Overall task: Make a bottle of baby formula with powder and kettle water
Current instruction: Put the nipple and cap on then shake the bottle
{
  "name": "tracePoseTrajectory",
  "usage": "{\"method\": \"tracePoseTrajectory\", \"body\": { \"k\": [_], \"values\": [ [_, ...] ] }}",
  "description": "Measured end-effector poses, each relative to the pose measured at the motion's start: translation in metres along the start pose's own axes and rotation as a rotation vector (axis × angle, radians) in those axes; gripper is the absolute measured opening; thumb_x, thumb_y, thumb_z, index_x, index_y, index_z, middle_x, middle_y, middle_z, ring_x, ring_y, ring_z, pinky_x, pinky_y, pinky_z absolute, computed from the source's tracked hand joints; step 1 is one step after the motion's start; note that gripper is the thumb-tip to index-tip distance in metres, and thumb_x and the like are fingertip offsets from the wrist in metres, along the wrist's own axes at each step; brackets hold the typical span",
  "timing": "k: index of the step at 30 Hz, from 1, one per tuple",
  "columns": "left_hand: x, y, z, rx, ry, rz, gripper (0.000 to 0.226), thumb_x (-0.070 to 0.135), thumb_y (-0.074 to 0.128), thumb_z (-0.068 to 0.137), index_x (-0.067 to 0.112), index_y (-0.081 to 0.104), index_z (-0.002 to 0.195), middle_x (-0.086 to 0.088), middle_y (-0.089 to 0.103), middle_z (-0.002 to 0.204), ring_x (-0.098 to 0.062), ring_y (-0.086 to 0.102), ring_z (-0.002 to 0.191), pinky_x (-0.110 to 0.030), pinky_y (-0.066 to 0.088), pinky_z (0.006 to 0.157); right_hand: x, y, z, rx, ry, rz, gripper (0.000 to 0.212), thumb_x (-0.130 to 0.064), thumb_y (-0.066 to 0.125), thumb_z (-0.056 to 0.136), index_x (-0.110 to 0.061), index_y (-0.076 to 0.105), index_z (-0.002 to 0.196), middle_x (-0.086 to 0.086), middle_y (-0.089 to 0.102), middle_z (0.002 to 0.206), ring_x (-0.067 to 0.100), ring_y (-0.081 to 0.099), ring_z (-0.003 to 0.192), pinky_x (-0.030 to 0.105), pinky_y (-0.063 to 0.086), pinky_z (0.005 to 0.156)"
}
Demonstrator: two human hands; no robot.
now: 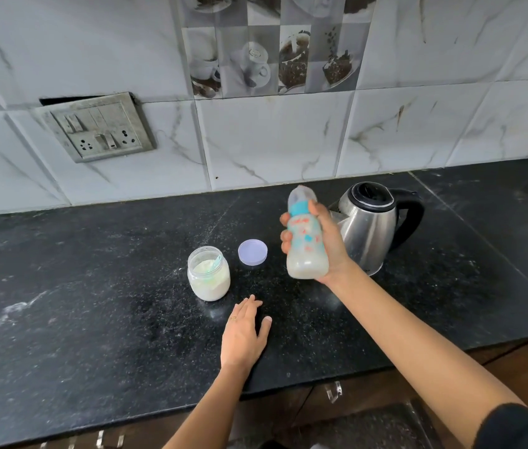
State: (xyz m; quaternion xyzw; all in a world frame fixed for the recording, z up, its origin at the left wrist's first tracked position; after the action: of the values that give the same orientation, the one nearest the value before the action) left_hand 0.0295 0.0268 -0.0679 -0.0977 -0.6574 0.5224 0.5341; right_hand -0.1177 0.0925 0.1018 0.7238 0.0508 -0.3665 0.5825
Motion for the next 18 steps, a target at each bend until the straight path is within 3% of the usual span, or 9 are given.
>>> {"method": "tracePoseTrajectory", "body": {
  "k": [3, 7, 11, 15, 18],
  "values": [
    [0.000, 0.000, 0.001, 0.003, 0.005, 0.001, 0.042, 0.039, 0.049, 0.096, 0.020, 0.050, 0.133, 0.004, 0.042, 0.147, -0.012, 0.028, 0.141, -0.021, 0.013, 0.114, 0.000, 0.002, 0.001, -0.001, -0.033, -0.012, 0.077, -0.032, 0.087, 0.053, -0.015, 0.043, 0.115, 0.006, 0.062, 0.080, 0.020, 0.059, 0.053, 0.028, 0.052, 0.050],
    [-0.001, 0.002, 0.000, -0.003, -0.001, 0.004, 0.042, 0.039, 0.049, 0.096, 0.020, 0.050, 0.133, 0.004, 0.042, 0.147, -0.012, 0.029, 0.140, -0.024, 0.017, 0.116, -0.012, 0.000, 0.009, 0.073, -0.083, 0.139, 0.073, -0.028, 0.092, 0.039, -0.012, 0.052, 0.098, 0.005, 0.062, 0.076, 0.018, 0.060, 0.052, 0.026, 0.052, 0.049],
    [-0.001, 0.002, 0.002, 0.003, 0.005, 0.002, 0.041, 0.039, 0.050, 0.095, 0.020, 0.051, 0.132, 0.004, 0.044, 0.146, -0.013, 0.031, 0.140, -0.025, 0.018, 0.116, 0.007, -0.001, 0.000, 0.032, -0.041, -0.017, 0.078, -0.033, 0.085, 0.055, -0.017, 0.041, 0.118, 0.007, 0.061, 0.081, 0.021, 0.059, 0.054, 0.029, 0.052, 0.049],
    [-0.001, 0.002, 0.001, 0.006, 0.004, 0.005, 0.041, 0.039, 0.050, 0.096, 0.019, 0.050, 0.132, 0.004, 0.043, 0.146, -0.013, 0.030, 0.140, -0.024, 0.016, 0.116, -0.011, -0.003, 0.007, 0.135, -0.089, 0.136, 0.056, -0.033, 0.081, 0.059, -0.013, 0.051, 0.101, 0.005, 0.061, 0.076, 0.018, 0.060, 0.053, 0.026, 0.052, 0.049],
    [-0.001, 0.002, 0.001, 0.001, 0.003, 0.004, 0.042, 0.039, 0.049, 0.096, 0.020, 0.050, 0.133, 0.004, 0.042, 0.147, -0.012, 0.029, 0.140, -0.024, 0.016, 0.115, 0.002, -0.005, 0.002, 0.122, -0.062, 0.044, 0.060, -0.035, 0.076, 0.064, -0.015, 0.045, 0.112, 0.006, 0.061, 0.080, 0.019, 0.059, 0.054, 0.028, 0.052, 0.049]
  ]
}}
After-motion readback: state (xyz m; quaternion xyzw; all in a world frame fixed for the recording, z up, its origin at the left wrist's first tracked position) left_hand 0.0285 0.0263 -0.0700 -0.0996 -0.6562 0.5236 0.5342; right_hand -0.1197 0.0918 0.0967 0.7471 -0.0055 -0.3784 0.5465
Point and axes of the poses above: each hand's wrist, its own z-axis towards the middle knuckle, its own y-axis out of the palm, x = y × z, the point moved 3 cm from there along z, towards the middle knuckle
